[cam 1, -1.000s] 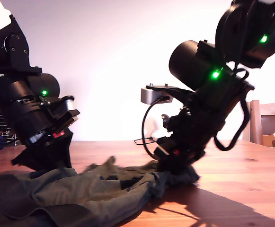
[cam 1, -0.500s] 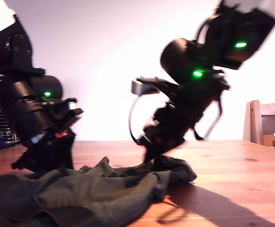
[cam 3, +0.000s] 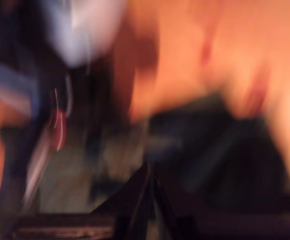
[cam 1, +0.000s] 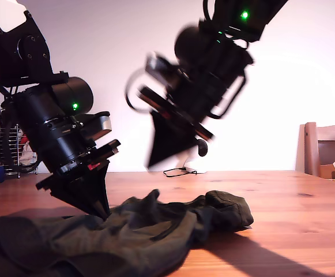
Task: Fold the underwear in front of you. After folding it, place it to the left side.
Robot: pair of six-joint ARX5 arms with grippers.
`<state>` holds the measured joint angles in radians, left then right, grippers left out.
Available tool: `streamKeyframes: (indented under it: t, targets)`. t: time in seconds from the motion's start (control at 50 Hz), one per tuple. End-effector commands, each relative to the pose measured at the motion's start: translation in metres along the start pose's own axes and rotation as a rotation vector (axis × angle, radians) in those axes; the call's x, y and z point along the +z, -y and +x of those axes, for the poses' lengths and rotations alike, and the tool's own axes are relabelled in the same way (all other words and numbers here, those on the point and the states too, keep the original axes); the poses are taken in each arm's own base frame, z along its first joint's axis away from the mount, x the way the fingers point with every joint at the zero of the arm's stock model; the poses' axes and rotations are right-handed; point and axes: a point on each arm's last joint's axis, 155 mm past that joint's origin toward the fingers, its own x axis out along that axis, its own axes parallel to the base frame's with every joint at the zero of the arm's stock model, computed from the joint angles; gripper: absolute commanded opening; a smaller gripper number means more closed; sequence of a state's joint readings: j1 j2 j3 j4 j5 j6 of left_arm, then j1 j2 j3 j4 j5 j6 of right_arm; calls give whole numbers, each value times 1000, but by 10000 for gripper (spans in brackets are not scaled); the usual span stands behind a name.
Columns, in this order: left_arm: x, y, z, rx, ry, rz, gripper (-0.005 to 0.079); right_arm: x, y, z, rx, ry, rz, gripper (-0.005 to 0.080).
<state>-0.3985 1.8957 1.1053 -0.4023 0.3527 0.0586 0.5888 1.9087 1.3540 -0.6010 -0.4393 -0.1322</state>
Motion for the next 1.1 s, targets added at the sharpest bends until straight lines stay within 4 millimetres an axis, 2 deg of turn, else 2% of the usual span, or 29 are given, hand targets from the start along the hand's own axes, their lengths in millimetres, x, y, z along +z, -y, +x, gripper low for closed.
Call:
streamKeyframes:
  t: [0.0, 0.12, 0.26, 0.46, 0.74, 0.96, 1.08]
  targets:
    - [-33, -19, 19, 45, -87, -41, -24, -14, -2, 4, 23, -42, 17, -13]
    - [-27, -21, 19, 53, -66, -34, -24, -22, -16, 3, 86, -76, 35, -12]
    - [-26, -26, 19, 75, -59, -32, -24, -36, -21, 3, 97, -132, 38, -13]
    - [-25, -33, 17, 81, -53, -49, -24, -33, -19, 6, 84, -121, 23, -12]
    - [-25, -39, 14, 84, -49, -65, -24, -53, -13, 31, 88, -192, 47, -12]
    - [-25, -42, 13, 88, -45, -72, -24, -58, -18, 43, 94, -212, 27, -12]
    - [-28, -46, 12, 90, -56, -87, -24, -69, -15, 55, 80, -249, 18, -12]
